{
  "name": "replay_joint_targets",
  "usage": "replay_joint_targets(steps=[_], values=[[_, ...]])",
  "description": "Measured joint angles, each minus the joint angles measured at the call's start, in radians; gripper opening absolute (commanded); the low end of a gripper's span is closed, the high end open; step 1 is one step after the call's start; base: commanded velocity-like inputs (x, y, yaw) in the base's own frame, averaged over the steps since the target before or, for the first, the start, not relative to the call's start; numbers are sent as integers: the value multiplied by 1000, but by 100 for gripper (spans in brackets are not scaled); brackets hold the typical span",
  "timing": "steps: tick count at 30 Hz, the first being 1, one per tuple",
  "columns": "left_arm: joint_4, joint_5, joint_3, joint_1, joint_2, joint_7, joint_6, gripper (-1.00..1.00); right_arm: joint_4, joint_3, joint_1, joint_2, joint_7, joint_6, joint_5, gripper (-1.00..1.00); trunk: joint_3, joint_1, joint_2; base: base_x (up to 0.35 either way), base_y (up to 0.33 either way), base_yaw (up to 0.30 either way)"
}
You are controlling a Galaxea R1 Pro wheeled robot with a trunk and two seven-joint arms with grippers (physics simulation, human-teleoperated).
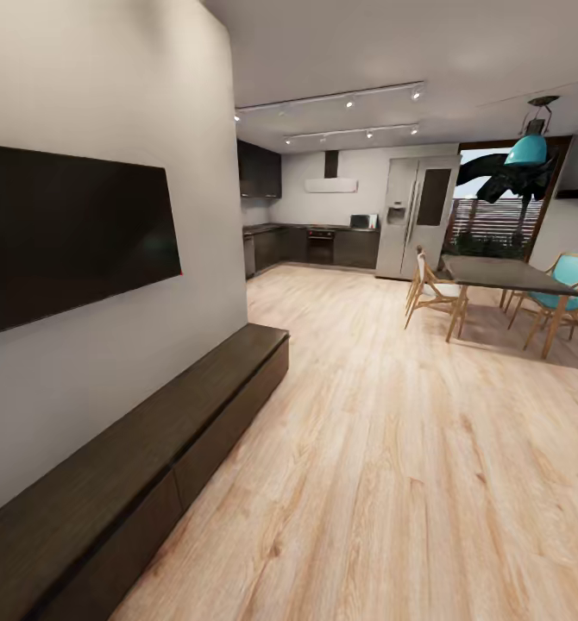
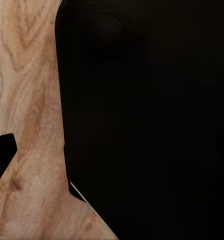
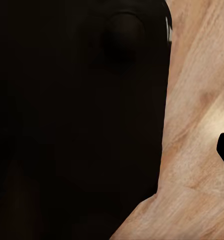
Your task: Turn on the radio receiver that's on the table in the living room.
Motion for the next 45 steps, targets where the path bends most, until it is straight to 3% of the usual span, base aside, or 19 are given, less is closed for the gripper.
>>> replay_joint_targets(steps=[15,45], values=[[-35,4,6,1,4,-1,-6,100,-3,-3,-2,1,-3,-3,2,100,0,0,0,0,0,-12],[-35,4,6,1,3,-1,-6,100,-3,-6,-2,2,-3,-4,0,100,0,0,0,0,0,-283]])
